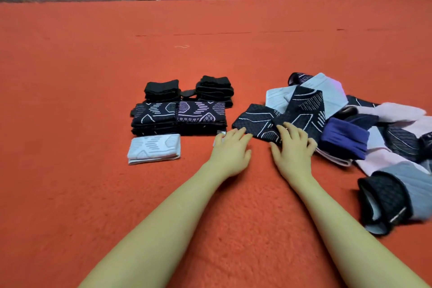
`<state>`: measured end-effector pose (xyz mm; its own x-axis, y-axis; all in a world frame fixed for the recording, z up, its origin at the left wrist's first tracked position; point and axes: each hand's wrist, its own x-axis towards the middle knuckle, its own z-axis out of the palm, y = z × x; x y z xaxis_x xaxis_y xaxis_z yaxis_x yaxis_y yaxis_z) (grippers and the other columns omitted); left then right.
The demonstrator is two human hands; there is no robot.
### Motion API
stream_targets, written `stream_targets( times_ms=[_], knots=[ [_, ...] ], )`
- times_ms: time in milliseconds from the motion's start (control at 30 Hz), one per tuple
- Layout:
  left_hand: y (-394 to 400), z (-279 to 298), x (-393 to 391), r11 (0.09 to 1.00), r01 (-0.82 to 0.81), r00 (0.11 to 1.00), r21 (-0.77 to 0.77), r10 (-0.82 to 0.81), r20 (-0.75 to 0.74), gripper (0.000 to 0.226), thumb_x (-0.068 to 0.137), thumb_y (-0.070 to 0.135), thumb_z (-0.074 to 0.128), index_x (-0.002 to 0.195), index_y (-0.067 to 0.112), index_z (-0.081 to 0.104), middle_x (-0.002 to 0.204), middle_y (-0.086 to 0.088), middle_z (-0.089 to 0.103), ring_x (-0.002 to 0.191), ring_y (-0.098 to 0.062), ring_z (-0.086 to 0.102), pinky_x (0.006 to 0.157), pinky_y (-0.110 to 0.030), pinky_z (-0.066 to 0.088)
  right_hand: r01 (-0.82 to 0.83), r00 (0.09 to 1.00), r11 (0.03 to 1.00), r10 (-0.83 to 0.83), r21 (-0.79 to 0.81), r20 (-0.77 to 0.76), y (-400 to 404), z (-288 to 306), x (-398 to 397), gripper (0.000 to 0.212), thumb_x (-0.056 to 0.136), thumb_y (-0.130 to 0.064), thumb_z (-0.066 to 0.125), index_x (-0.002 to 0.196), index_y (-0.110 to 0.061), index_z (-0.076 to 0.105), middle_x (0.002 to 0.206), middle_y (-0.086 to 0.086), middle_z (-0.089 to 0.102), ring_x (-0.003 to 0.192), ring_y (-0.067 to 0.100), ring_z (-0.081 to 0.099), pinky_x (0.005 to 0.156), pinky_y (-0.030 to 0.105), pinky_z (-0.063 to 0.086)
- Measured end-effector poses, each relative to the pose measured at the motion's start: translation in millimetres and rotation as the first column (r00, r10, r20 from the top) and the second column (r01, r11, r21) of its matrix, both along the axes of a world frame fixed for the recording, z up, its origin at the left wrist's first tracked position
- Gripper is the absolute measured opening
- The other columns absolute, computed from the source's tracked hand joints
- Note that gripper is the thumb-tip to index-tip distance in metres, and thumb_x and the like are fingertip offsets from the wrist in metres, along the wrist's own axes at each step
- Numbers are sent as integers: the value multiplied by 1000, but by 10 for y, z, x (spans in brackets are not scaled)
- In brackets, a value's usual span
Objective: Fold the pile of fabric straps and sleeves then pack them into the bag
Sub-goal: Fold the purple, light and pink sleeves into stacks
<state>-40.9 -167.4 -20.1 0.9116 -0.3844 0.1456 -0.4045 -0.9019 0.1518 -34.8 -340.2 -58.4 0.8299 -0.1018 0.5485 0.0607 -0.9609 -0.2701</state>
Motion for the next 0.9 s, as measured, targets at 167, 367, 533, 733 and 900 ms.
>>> stream_targets(
  times_ms=[167, 367, 533, 733, 900],
  knots=[
    [-277, -108, 265, 999, 15, 1000, -38, -16, -21, 49, 100, 30, 40, 147, 20, 31, 158, -1, 20, 143, -18, 18, 109, -35, 15, 85, 996, 994, -84, 65, -13, -47, -92, 96, 44, 75, -17, 76, 116, -4, 63, 127, 16, 57, 115, 36, 51, 88, 39, 20],
    [-592, -116, 487, 964, 25, 996, -266, -2, 85, 46, 101, 27, 39, 147, 25, 32, 152, 5, 34, 137, -14, 31, 103, -33, 21, 120, 982, 990, -129, 72, 140, -48, -140, 150, 34, 78, -27, 55, 103, -8, 68, 108, 9, 66, 97, 31, 58, 79, 37, 24],
    [-797, -23, 754, 974, 44, 999, -223, -37, 35, 42, 101, 28, 40, 142, 29, 39, 137, 7, 52, 125, -19, 40, 94, -36, 22, 138, 972, 980, -161, 143, 169, -29, -118, 163, 33, 71, -16, 61, 100, -4, 67, 110, 16, 63, 93, 35, 56, 78, 39, 31],
    [-818, -66, 811, 926, -57, 995, -374, 85, 59, 22, 95, 20, 52, 112, 24, 66, 116, 4, 59, 113, -21, 47, 87, -31, 19, 85, 984, 972, -116, 220, 132, -36, -118, 149, 34, 70, -7, 69, 104, -3, 66, 113, 18, 60, 95, 38, 53, 79, 44, 41],
    [-749, 61, 624, 933, -25, 984, -358, 86, 154, 19, 96, 17, 48, 110, 16, 60, 119, -2, 50, 109, -25, 45, 86, -34, 21, 41, 986, 959, -84, 279, 145, -50, -59, 54, 46, 67, -2, 76, 111, -3, 63, 116, 19, 56, 98, 34, 45, 81, 47, 43]
  ],
)
